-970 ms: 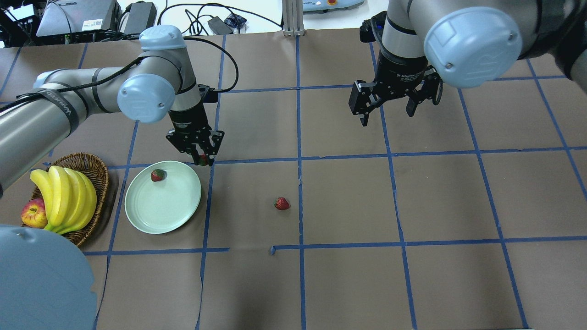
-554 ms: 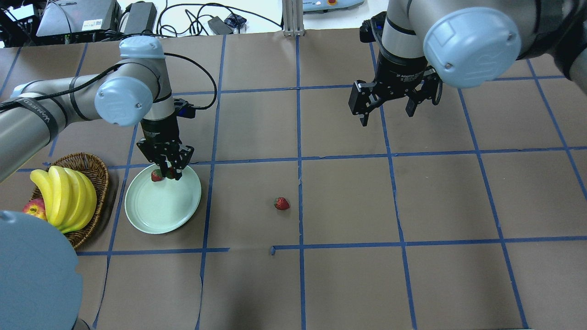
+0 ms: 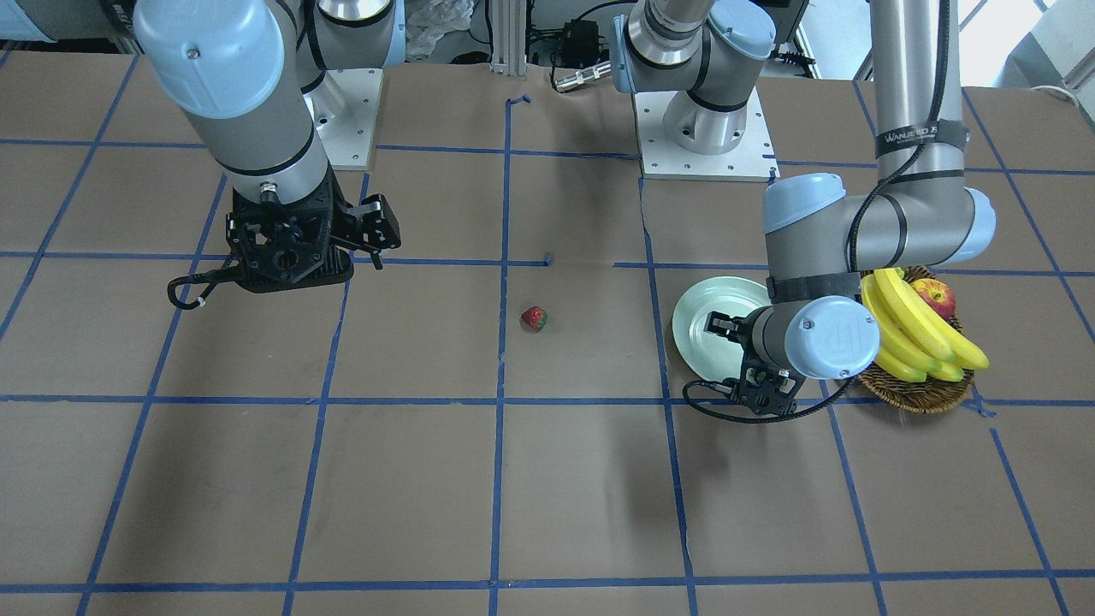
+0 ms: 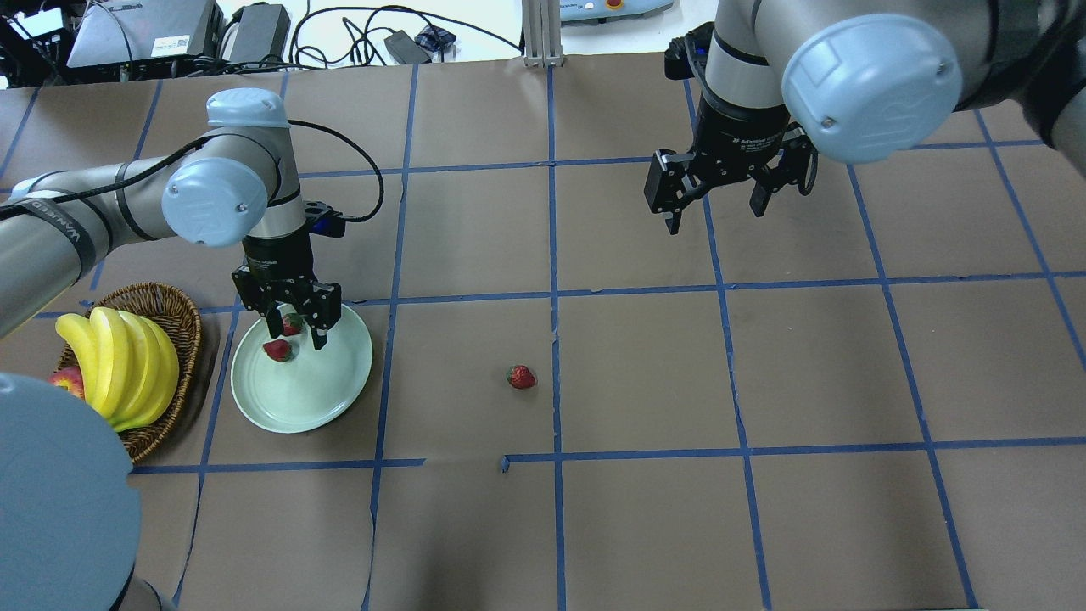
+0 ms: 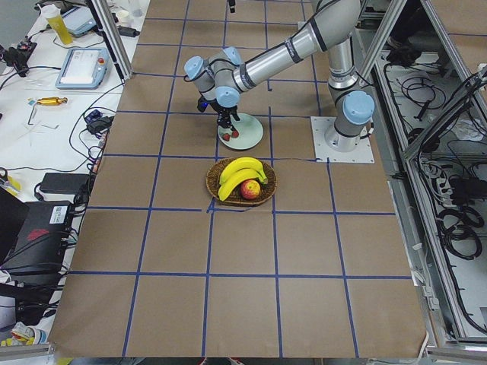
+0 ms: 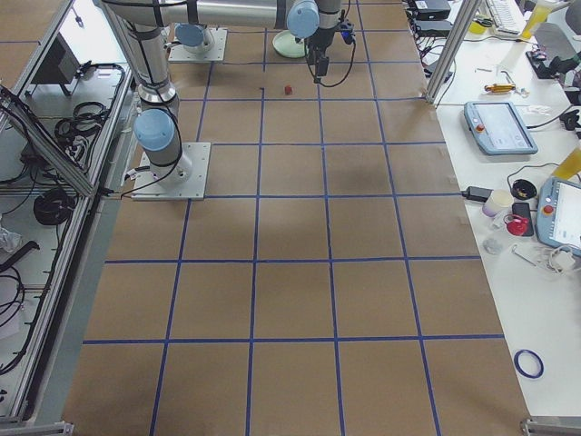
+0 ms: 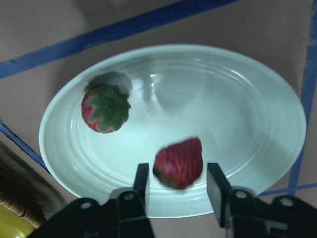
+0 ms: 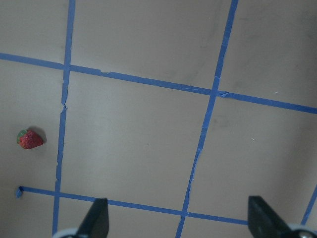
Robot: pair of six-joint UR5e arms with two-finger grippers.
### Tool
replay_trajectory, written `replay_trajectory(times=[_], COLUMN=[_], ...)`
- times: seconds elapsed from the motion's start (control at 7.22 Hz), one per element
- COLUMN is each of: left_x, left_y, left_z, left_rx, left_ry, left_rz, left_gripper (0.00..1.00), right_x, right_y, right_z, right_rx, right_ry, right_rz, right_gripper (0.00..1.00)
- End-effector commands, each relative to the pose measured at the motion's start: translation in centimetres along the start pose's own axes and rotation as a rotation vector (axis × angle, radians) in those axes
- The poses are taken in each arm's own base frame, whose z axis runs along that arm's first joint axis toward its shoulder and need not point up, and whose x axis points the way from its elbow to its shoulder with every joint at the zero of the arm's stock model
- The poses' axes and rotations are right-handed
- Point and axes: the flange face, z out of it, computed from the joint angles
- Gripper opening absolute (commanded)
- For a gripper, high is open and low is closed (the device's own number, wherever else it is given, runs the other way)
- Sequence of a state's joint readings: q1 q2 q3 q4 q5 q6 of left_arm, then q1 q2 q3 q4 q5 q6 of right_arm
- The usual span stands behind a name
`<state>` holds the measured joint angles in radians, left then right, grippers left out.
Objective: Collect all strawberries into plate
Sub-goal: 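Reach the left gripper to the last strawberry and grasp it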
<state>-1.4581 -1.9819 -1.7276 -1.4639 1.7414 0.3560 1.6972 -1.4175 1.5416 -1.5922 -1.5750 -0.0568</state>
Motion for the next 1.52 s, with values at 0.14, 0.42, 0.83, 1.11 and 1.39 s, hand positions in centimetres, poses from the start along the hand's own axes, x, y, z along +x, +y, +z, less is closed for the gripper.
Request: replay_trajectory(times=[0.14,0.42,0.83,1.11,1.39], left_x=[7.1,13.6,19.6,20.7,21.6], left_y=[-0.3,-1.1,-1.8,-3.5,-4.5], left_z=[-4.7,-4.3,-1.3,0.4,2.6], left_rx=[0.123,0.112,0.041,0.032,-0.012], left_ry=[0.118,0.245,0.428,0.474,0.455], left_rz=[-0.09,-0.197,-0.231,-0.257,-0.251], left_gripper=[0.86,0.86,0.86,0.86,0.79], right_x=[0.1,0.7,0.7,0.6,0.6], right_y=[0.0,-0.1,0.0,0.0,0.1], right_z=[-0.1,-0.3,-0.3,-0.2,-0.2], right_rx=[0.001,0.006,0.004,0.003,0.001], right_ry=[0.002,0.001,0.001,-0.001,-0.001], right_rz=[-0.004,-0.001,-0.001,-0.002,-0.003], right_gripper=[1.0,1.0,1.0,1.0,1.0])
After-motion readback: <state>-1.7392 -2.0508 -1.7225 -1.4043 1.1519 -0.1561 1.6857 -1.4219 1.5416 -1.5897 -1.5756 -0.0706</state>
